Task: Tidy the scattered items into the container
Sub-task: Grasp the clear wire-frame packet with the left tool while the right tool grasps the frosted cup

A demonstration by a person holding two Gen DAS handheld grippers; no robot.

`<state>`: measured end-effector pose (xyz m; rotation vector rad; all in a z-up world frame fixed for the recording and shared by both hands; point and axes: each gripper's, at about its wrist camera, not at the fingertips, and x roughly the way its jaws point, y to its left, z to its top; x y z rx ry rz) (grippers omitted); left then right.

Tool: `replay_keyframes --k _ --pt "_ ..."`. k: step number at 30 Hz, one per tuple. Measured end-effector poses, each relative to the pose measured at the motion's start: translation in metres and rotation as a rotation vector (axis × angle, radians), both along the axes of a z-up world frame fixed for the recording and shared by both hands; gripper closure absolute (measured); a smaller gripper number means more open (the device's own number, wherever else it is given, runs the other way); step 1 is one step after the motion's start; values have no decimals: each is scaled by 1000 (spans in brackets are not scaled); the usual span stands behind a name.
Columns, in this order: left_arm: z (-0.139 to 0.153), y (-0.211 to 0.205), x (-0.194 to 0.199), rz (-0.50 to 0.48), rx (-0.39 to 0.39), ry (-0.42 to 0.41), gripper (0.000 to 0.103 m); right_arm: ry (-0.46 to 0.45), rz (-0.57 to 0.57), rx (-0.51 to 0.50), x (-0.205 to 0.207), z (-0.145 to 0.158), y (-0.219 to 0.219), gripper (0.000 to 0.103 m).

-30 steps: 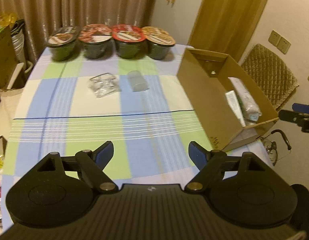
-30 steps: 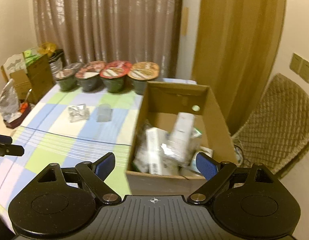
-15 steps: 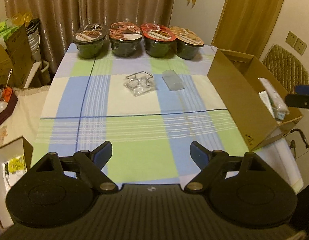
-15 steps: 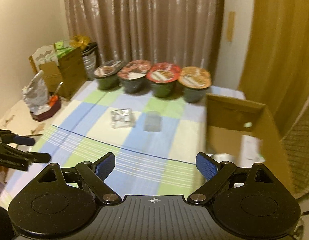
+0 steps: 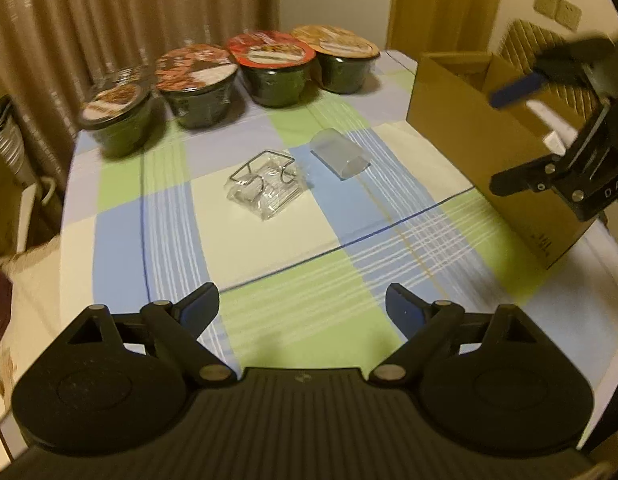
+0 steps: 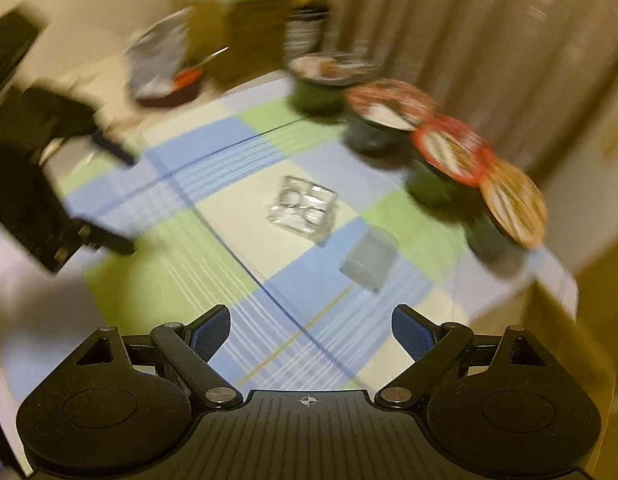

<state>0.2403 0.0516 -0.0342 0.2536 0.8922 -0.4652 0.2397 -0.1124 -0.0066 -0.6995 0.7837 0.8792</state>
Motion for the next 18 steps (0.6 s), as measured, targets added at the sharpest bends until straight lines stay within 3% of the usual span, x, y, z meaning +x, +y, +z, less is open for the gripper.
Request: replay_keyframes --k 5,12,18 --pt "-23 -8 37 -84 47 -4 15 -2 146 -74 28 -27 13 10" --pt "-42 -23 80 -316 182 -95 15 -119 357 -228 66 -62 25 10" --pt "-60 -33 116 -450 206 -118 15 -156 452 -318 95 -85 36 10"
